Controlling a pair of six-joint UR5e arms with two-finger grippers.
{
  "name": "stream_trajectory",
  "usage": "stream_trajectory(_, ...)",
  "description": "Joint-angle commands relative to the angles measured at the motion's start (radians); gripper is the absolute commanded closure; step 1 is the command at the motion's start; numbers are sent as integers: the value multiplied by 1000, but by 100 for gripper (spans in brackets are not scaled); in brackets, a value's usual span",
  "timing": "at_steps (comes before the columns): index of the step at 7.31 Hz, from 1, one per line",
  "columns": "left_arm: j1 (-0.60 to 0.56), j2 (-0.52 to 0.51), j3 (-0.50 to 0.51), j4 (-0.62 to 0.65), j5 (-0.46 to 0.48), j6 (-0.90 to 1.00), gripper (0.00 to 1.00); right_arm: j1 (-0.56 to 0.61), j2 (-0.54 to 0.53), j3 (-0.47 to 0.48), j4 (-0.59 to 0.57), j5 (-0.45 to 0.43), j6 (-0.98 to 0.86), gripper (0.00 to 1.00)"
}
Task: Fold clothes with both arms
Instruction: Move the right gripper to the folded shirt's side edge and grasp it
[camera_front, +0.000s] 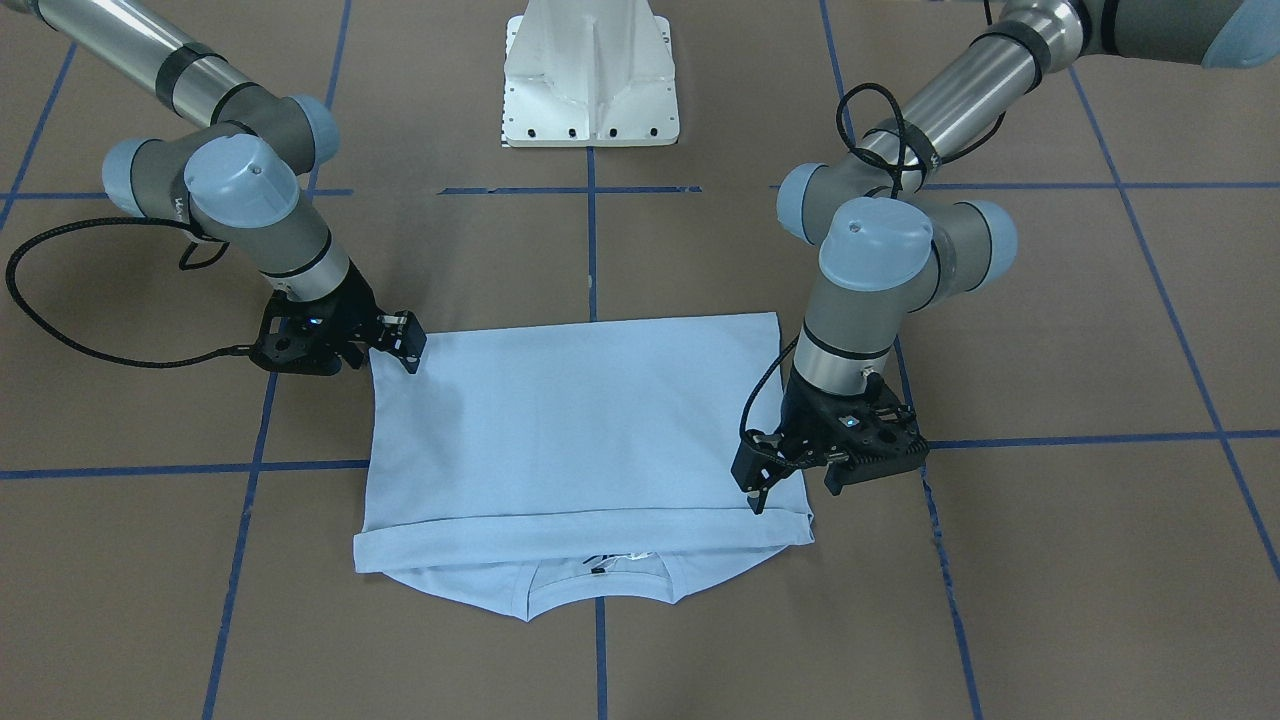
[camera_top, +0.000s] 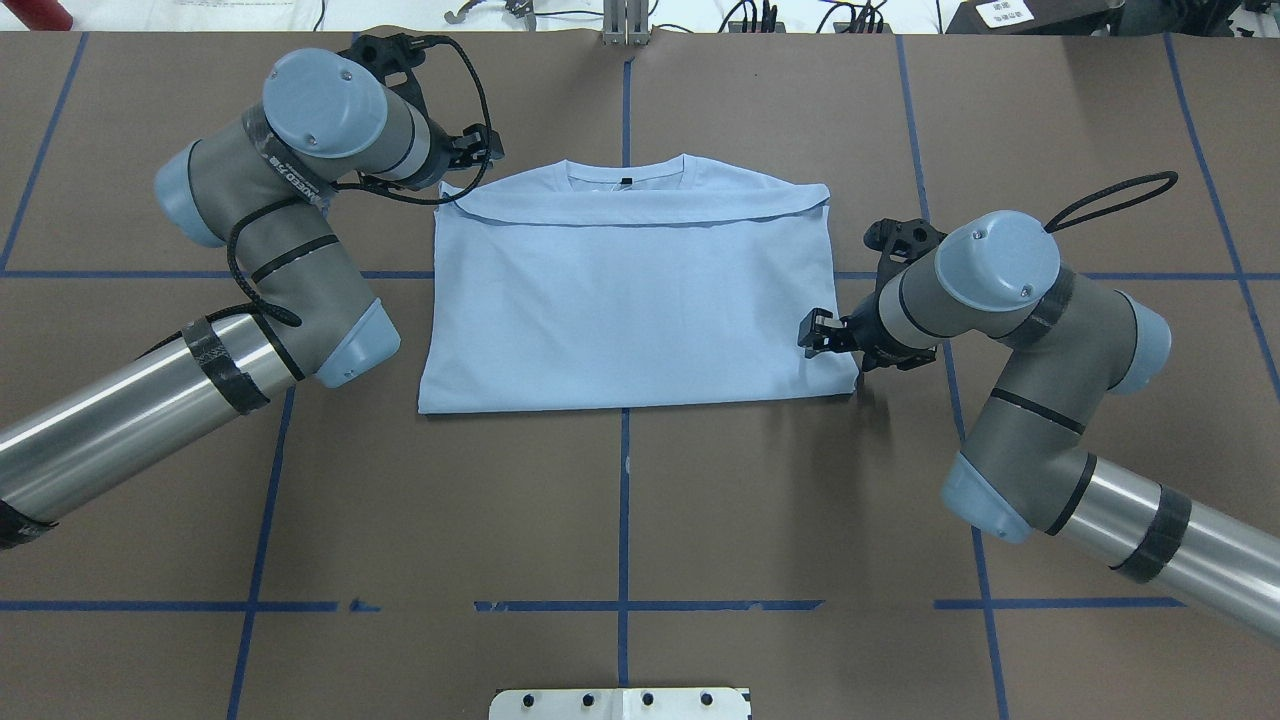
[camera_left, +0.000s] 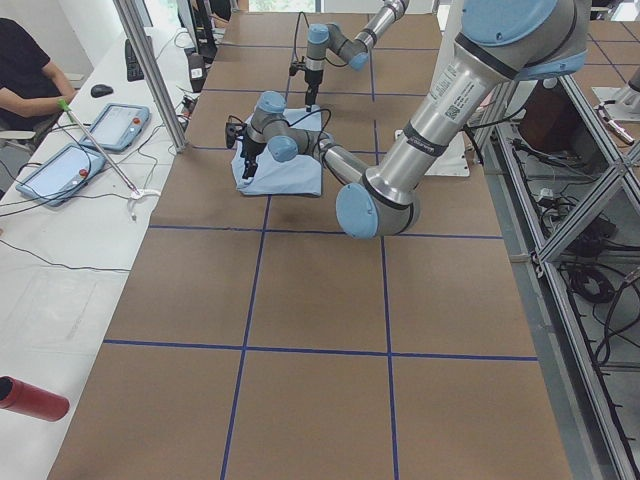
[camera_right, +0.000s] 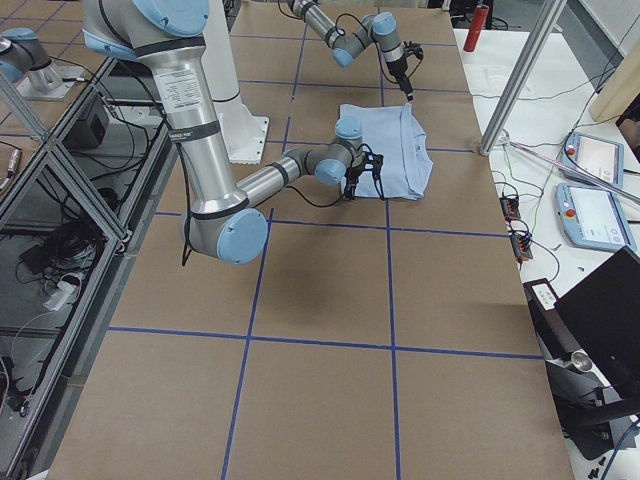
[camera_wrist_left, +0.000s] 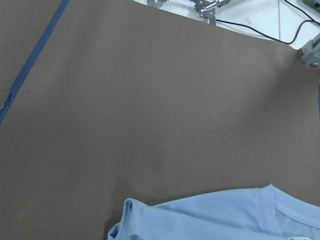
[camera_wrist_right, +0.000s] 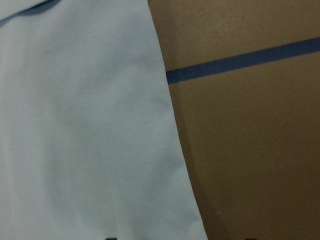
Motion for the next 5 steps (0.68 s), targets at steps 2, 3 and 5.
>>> stream_trajectory(2,0,-1,0,0,3,2,0,-11,-11,7,0,2,-2,100)
stream_trajectory(3,0,-1,0,0,3,2,0,-11,-39,48,0,19,-2,100)
stream_trajectory(5,0,-1,-2,2,3,2,0,-47,-171,192,-14,74,-2,100)
